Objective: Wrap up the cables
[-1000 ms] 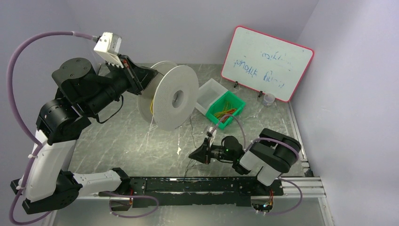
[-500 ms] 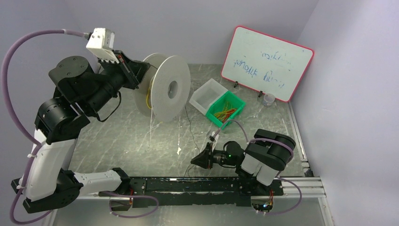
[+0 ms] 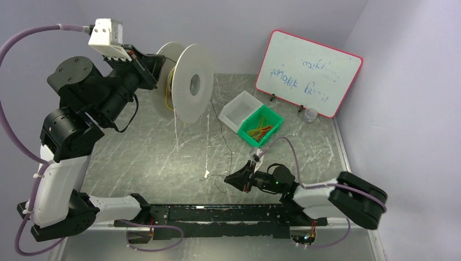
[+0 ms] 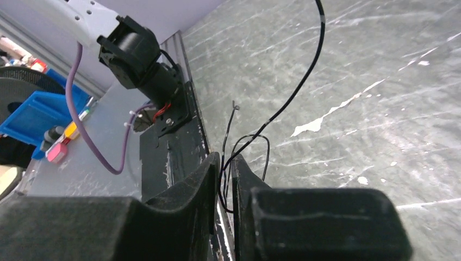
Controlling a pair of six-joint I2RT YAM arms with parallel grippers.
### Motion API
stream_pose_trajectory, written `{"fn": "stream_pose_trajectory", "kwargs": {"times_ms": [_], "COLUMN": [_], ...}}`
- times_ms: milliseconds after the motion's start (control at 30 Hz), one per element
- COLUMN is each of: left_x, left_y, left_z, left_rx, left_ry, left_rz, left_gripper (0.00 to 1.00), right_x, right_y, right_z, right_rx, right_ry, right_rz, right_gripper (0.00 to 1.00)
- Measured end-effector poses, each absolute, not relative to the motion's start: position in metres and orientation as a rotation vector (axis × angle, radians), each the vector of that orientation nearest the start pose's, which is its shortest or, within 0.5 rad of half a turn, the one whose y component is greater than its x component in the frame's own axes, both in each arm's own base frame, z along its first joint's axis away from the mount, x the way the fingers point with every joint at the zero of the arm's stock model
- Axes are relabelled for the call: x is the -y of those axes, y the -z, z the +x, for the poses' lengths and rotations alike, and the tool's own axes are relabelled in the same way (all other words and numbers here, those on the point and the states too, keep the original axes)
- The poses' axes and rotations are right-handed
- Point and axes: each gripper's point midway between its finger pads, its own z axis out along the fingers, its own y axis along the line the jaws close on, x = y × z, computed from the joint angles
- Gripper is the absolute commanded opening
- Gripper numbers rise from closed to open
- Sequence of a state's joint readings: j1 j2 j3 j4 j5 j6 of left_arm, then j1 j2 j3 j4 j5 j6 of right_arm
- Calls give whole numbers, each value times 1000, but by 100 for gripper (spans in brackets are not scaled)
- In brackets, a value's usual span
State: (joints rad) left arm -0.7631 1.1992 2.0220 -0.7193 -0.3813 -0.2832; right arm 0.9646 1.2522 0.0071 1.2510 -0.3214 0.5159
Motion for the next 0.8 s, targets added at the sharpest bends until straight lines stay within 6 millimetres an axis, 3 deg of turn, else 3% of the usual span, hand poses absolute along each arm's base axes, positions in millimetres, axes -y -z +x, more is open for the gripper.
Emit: {"fn": "stream_pose_trajectory", "kwargs": {"times_ms": [267,367,467,567,800], "left_x": [155,152,150,148,146], "left_y": [-575,-580,-584,-586,-587], "left_z": [248,248,247,246,245], "left_rx": [-1465,-1451,-1437,-1429,-1426], "left_ry": [546,539,536,537,538], "left_rz": [31,24,17,12,10], "left_gripper": [7,7,7,7,7], "right_x": [-276,-271,-267,-264,-259], "right_y": [-128,-124,-116,-107,-95], "right_z": [120,120,119,119,126], "right_rx": [-1608,-1633,-1673,-1715,-1791], "right_ry": [-1262,-1233,-1209,-1187,-1101], "right_rz": [-644,-643,-646,-647,-651], "right_gripper": [19,6,3,16,30]}}
